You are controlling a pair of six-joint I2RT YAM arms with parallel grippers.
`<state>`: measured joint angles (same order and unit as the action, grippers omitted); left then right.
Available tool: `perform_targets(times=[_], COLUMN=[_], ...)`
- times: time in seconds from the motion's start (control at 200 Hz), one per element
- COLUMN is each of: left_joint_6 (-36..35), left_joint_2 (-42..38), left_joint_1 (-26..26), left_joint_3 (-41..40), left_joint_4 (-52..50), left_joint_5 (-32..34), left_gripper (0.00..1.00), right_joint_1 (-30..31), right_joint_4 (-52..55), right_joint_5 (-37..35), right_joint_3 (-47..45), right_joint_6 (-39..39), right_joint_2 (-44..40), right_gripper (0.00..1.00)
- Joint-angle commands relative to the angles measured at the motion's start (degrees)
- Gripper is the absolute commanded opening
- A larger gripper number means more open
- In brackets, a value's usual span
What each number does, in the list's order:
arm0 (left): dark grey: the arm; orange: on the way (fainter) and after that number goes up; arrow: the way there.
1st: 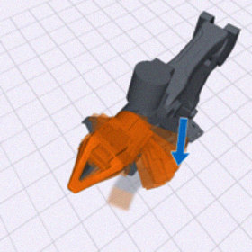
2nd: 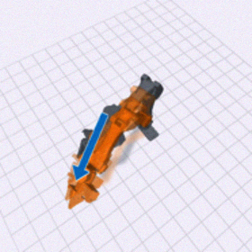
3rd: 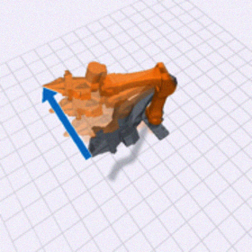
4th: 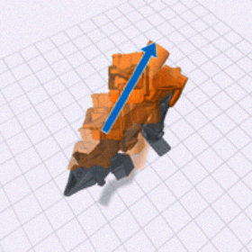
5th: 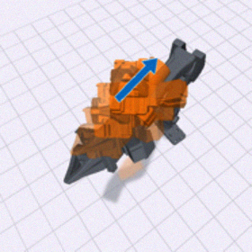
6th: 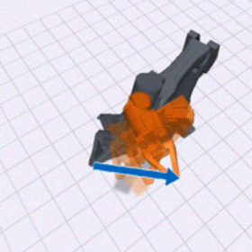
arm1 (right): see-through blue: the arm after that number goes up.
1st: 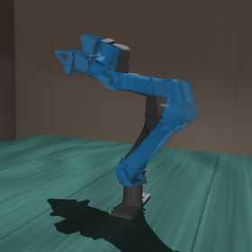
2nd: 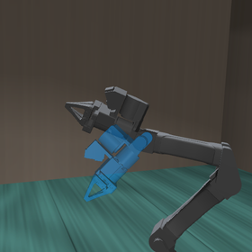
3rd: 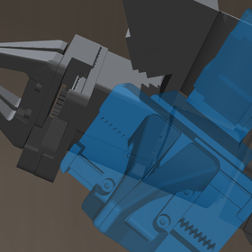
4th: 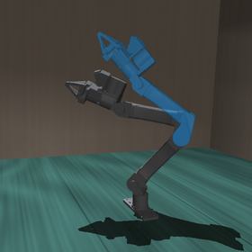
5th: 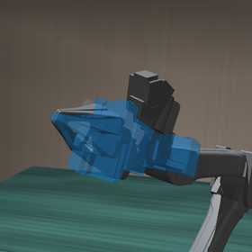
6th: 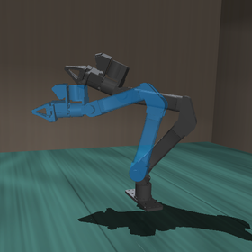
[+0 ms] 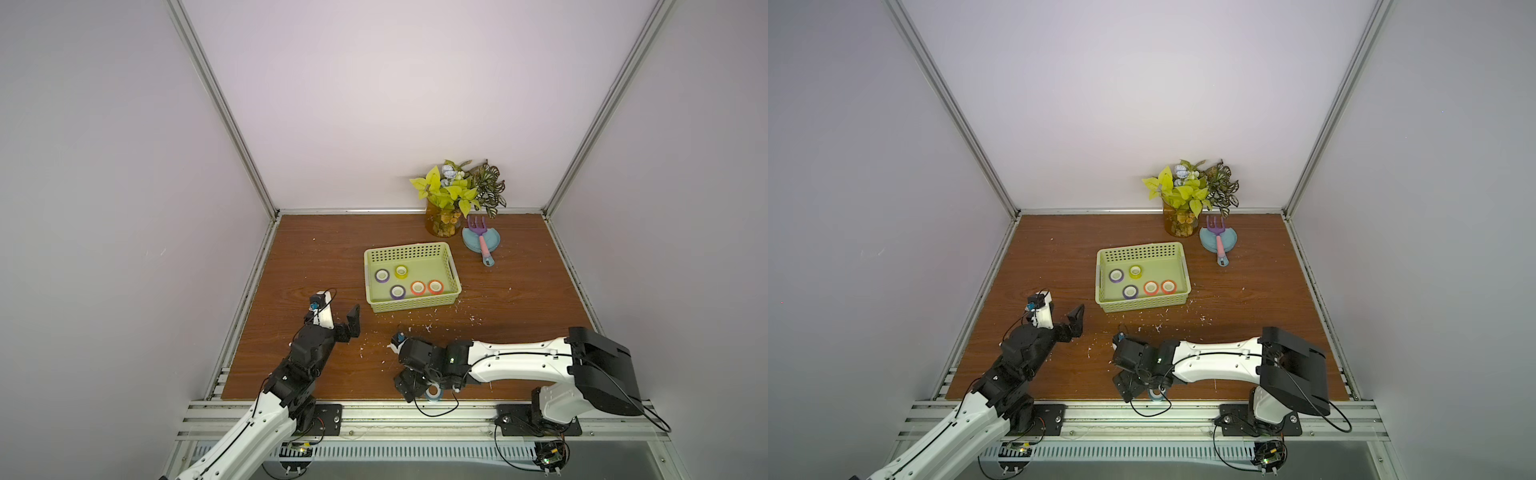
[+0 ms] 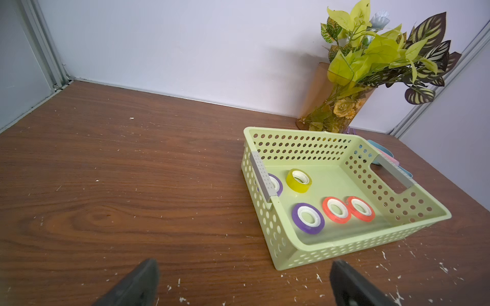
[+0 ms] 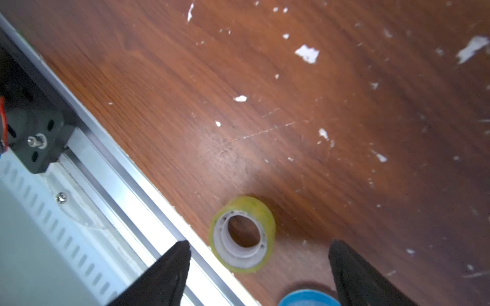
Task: Put the transparent tape into the storage box
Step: Pick up the tape at the center of the board.
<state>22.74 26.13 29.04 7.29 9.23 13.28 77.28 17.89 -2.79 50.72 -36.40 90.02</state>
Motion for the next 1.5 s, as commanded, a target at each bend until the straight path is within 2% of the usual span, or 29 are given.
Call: perform_targets(times=[0.0, 0.165, 0.26, 0.51, 0.626, 0.866, 1.496], left_joint_6=[0.38, 0.35, 0.3, 0.33, 0.35, 0.35, 0.35], left_joint_2=[-0.03, -0.02, 0.05, 0.06, 0.15, 0.24, 0.42], left_joint_1=[-0.69, -0.65, -0.63, -0.64, -0.66, -0.59, -0.64], left_joint_3=[-0.51, -0.47, -0.52, -0.51, -0.52, -0.52, -0.52], left_joint_4=[0.61, 0.61, 0.61, 0.7, 0.74, 0.79, 0.92], left_joint_5=[0.73, 0.7, 0.68, 0.6, 0.54, 0.52, 0.43], left_gripper=[0.99, 0.99, 0.99, 0.99, 0.99, 0.99, 0.99], right_joint_1=[1.67, 2.7, 3.03, 4.24, 4.5, 4.53, 4.35], right_joint_4=[2.02, 4.52, 5.34, 8.0, 9.3, 10.41, 10.96], right_joint_5=[-2.3, -4.37, -4.59, -6.89, -7.77, -8.29, -10.13], right_joint_3=[2.8, 3.85, 4.5, 7.17, 8.16, 8.72, 10.1], right_joint_6=[-2.81, -3.65, -3.4, -2.9, -2.94, -3.41, -2.62], right_joint_2=[0.65, 2.24, 3.41, 6.29, 7.38, 8.07, 8.4], right_gripper=[0.88, 0.85, 0.78, 0.74, 0.67, 0.59, 0.49])
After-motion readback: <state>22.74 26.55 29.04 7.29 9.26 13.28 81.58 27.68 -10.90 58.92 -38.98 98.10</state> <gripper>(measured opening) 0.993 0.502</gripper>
